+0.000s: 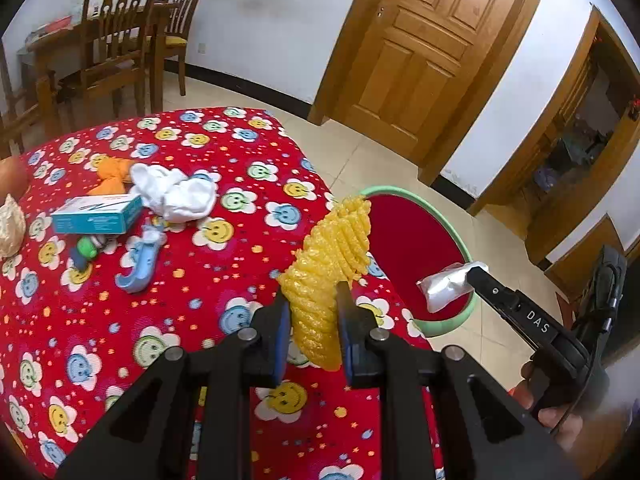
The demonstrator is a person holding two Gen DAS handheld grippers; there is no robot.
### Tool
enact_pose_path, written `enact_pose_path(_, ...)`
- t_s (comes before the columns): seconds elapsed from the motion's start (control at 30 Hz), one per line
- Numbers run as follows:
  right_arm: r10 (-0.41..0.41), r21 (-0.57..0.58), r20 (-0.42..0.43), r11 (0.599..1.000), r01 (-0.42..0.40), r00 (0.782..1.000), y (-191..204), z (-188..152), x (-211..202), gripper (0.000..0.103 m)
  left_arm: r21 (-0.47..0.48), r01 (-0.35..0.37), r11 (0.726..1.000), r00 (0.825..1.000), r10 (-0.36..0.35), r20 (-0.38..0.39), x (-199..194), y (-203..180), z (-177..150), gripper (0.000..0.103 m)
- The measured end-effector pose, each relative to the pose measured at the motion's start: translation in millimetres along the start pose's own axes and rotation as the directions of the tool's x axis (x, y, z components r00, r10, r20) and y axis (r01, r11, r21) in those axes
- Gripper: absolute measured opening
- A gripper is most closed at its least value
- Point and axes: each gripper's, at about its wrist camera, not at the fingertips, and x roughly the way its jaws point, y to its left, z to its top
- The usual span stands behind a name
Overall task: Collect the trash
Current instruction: 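Carry the plastic bag over the red bin and open the right tool while left holds net, then move the yellow foam net over the red bin and open the left tool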
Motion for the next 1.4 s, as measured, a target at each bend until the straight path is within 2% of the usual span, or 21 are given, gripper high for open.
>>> enact_pose_path(0.13,-0.002,0.016,-0.005,1.000,0.002,1.000,-7,1,1,0.032,0.016,0.006,1.000,1.000,-0.006,-0.014,9,-8,1,0.020)
enact_pose_path(0.23,0.006,0.034,-0.007,0.999,-0.006,1.000,-13,3,0,0.040,0.028,0.009,1.000,1.000,-0.009,-0.022,15,-15,2,0.020)
enact_pose_path(0.9,0.014,0.070,0.024,0.997,-0.015,1.000,-35,1,-22,0.040,0.161,0.051,0.986,0.996,-0.038,-0.082,78,-76,8,0.021)
enact_pose_path(0.97,0.013,0.075,0.025,0.997,-0.015,1.000,-37,2,-22,0.040,0.169,0.053,0.984,0.996,-0.040,-0.081,82,-81,9,0.024)
enact_pose_path(1.03,0.011,0.082,0.027,0.997,-0.013,1.000,-39,1,-22,0.040,0.167,0.047,0.985,0.997,-0.035,-0.076,83,-83,9,0.037)
enact_pose_path(1.13,0.010,0.088,0.026,0.996,-0.012,1.000,-42,1,-22,0.040,0.165,0.056,0.985,0.996,-0.044,-0.071,82,-87,9,0.044)
enact_pose_path(1.23,0.012,0.091,0.026,0.996,-0.014,1.000,-43,0,-22,0.040,0.168,0.055,0.984,0.996,-0.043,-0.073,82,-90,8,0.048)
enact_pose_path(1.4,0.020,0.086,0.026,0.996,-0.023,0.999,-39,-1,-24,0.040,0.150,0.046,0.988,0.997,-0.036,-0.065,75,-85,6,0.049)
